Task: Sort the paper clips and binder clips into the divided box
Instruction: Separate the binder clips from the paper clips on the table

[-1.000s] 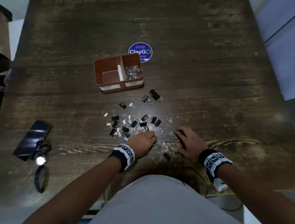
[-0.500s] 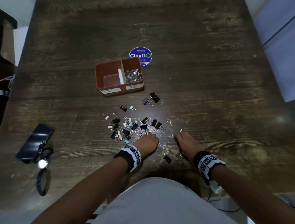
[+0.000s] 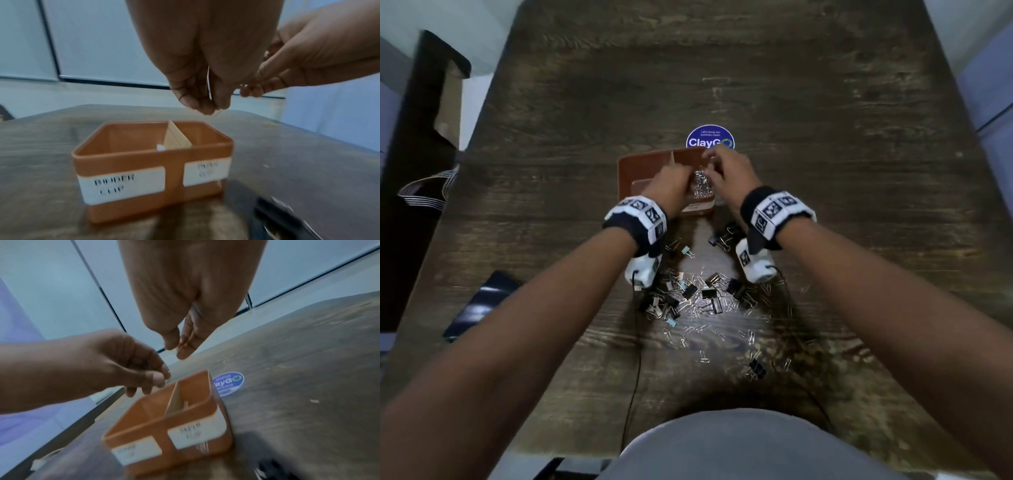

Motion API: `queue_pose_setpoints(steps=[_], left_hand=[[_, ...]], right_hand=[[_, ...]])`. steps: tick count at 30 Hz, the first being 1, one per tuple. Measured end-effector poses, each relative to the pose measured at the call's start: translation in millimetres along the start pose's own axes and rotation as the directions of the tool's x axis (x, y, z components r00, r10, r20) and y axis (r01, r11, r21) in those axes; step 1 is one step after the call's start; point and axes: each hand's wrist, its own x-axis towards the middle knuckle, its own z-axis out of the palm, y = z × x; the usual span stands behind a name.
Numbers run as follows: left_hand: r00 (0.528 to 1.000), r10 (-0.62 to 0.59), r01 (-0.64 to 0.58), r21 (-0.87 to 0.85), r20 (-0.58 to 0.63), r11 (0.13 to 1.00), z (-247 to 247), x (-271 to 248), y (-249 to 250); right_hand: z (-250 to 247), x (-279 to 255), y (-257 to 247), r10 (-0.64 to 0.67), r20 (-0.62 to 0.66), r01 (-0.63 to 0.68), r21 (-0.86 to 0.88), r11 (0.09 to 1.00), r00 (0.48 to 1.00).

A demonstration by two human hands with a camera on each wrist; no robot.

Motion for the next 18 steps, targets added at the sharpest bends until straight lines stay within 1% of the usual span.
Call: queue_pose_setpoints(steps=[2, 3, 5, 7, 9, 10, 12, 14, 16, 18], left_hand=[[0.998, -0.060, 0.060, -0.019, -0.014, 0.998, -10, 13, -11], [0.996, -0.082, 0.082, -0.023, -0.030, 0.996, -13, 15, -15], [0.995, -0.087, 0.085, -0.032, -0.056, 0.996, -12, 10, -22], [0.998, -0.062, 0.060, -0.051, -0.033, 0.997, -3, -5, -26], [1.000, -0.027, 0.027, -0.061, 0.009, 0.998, 14, -30, -25], [0.999, -0.010, 0.012, -0.072, 0.034, 0.997, 24, -44, -24], [0.992, 0.018, -0.009, -0.076, 0.122, 0.997, 48, -76, -21], [0.974, 0.044, -0.032, -0.056, 0.223, 0.998, 73, -107, -19], [0.960, 0.091, -0.088, -0.026, 0.265, 0.996, 96, -133, -18], [0.947, 0.143, -0.144, -0.017, 0.289, 0.989, 115, -155, -15]], right_hand=[[-5, 16, -5, 0.043, 0.049, -0.040, -0.072, 0.997, 0.998], [-8, 18, -2, 0.058, 0.051, -0.053, -0.086, 0.995, 0.997], [-14, 12, 10, 0.068, 0.020, -0.065, -0.092, 0.994, 0.998], [-15, -6, 27, 0.093, 0.028, -0.089, -0.102, 0.991, 0.995], [-8, -36, 42, 0.129, 0.103, -0.119, -0.100, 0.988, 0.986], [-4, -53, 47, 0.128, 0.152, -0.112, -0.110, 0.988, 0.980], [9, -89, 55, 0.098, 0.271, -0.061, -0.142, 0.988, 0.957], [26, -121, 59, 0.057, 0.415, 0.027, -0.193, 0.981, 0.908], [44, -144, 63, 0.023, 0.521, 0.127, -0.250, 0.960, 0.853], [61, -157, 63, -0.029, 0.585, 0.230, -0.272, 0.934, 0.810]])
